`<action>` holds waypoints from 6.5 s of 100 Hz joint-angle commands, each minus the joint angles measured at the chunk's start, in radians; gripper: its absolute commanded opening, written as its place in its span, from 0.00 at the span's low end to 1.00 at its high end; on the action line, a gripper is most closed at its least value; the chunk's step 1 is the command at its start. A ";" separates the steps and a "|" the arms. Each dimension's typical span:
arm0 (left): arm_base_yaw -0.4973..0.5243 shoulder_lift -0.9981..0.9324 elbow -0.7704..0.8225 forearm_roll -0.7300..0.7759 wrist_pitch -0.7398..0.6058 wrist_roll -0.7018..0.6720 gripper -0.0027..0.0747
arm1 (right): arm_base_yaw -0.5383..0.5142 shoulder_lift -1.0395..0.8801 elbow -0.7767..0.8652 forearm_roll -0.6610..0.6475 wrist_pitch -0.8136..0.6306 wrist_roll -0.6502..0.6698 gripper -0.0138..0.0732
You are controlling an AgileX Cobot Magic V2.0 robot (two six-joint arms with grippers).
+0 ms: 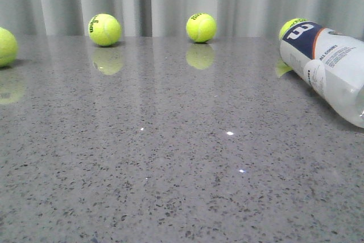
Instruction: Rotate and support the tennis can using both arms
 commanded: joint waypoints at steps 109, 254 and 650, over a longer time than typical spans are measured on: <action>0.002 -0.040 0.047 -0.005 -0.072 -0.008 0.01 | -0.002 0.008 -0.115 -0.005 0.072 -0.005 0.08; 0.002 -0.040 0.047 -0.005 -0.072 -0.008 0.01 | 0.156 1.038 -1.137 0.046 0.818 0.022 0.89; 0.002 -0.040 0.047 -0.005 -0.072 -0.008 0.01 | 0.638 1.555 -1.716 -0.092 0.972 0.139 0.09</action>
